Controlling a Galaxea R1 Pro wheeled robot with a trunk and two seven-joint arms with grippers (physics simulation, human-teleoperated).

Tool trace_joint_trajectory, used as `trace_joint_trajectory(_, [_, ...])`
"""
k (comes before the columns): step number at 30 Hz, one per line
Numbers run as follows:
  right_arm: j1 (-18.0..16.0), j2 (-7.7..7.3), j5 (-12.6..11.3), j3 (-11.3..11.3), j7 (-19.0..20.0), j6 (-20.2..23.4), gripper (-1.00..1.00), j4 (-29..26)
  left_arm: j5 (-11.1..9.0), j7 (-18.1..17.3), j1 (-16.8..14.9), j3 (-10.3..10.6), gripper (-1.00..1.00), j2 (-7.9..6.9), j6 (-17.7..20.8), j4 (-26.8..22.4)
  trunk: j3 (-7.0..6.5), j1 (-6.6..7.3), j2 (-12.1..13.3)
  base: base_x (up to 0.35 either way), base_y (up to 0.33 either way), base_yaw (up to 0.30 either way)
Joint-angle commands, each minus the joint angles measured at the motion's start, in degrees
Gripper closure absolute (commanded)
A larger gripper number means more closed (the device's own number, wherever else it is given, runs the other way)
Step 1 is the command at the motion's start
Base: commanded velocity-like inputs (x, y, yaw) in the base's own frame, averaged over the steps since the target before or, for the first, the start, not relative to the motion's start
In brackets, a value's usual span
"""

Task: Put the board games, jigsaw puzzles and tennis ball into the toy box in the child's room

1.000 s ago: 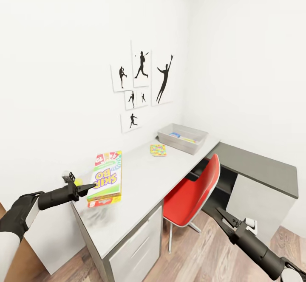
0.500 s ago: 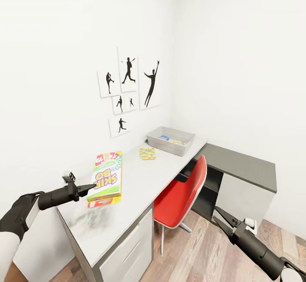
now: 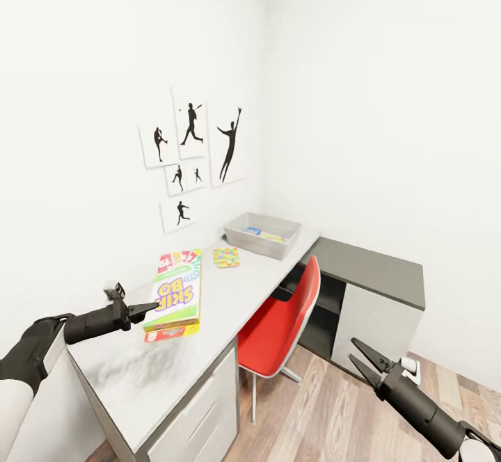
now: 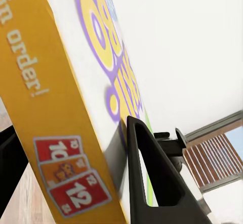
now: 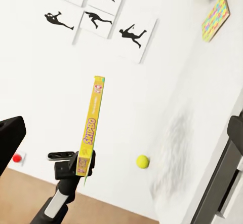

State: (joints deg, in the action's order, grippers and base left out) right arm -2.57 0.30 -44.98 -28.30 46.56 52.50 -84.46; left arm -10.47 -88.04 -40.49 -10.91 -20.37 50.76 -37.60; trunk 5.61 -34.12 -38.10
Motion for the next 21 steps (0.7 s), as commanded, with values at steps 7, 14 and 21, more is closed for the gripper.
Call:
trace_joint_trajectory(7, [-0.1, 0.04, 0.1, -0.1, 0.3, 0.2, -1.0, -0.2, 0.0, -0.1, 0.0, 0.0, 1.0, 0.03, 0.5, 0.0, -1.39, 1.52, 2.7, 0.0, 0.0, -0.059])
trace_joint_trajectory(14, [-0.1, 0.03, -0.2, -0.1, 0.3, 0.2, -1.0, 0.0, 0.0, -0.1, 0.0, 0.0, 1.0, 0.06, 0.5, 0.0, -2.44, 3.06, 5.6, 0.0, 0.0, -0.096])
trace_joint_trajectory(21, [-0.1, 0.05, -0.1, -0.1, 0.2, 0.2, -1.0, 0.2, 0.0, -0.1, 0.0, 0.0, 1.0, 0.05, 0.6, 0.0, -3.25, 4.6, 8.4, 0.0, 0.0, -0.202])
